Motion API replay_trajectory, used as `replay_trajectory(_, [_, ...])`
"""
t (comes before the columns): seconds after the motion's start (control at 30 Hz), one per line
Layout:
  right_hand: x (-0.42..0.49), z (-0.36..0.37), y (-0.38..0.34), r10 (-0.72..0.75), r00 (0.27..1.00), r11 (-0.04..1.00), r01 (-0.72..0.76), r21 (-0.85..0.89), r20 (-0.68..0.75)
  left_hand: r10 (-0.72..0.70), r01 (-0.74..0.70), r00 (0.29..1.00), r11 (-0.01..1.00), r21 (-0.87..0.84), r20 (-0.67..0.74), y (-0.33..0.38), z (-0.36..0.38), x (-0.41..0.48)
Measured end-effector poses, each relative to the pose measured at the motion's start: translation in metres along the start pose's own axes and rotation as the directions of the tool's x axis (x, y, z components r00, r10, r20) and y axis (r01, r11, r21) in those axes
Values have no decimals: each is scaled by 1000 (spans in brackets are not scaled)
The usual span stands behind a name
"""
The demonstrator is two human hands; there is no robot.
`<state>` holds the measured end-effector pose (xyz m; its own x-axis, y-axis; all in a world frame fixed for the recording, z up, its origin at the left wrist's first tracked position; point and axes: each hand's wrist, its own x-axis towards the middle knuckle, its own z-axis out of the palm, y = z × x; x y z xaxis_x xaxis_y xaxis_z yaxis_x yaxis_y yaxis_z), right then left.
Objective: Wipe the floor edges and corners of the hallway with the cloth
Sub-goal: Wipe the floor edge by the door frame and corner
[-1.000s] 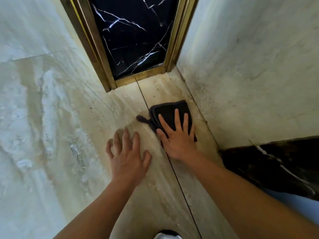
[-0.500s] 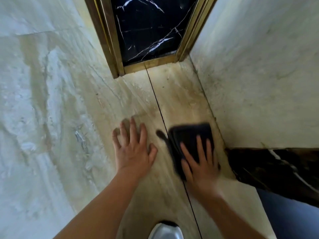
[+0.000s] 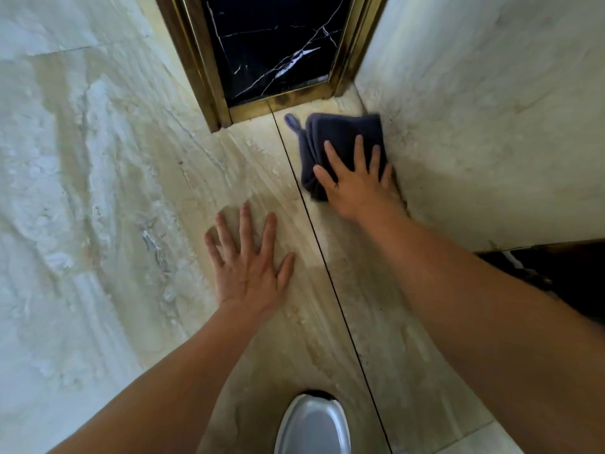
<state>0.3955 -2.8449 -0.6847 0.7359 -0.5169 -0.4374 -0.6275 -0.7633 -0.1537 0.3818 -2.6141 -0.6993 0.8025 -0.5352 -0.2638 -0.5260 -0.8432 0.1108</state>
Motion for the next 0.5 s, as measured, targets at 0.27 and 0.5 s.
replay_trajectory(0.27, [-135,62,42,113,992,992,-115,-46,-57,-4,3,1000,998,-57,-18,-9,5,2])
replay_trajectory(0.5, [26,-3,-19,93,996,994,-94,52,18,-6,7,1000,999,-38,29,-5,-6,5])
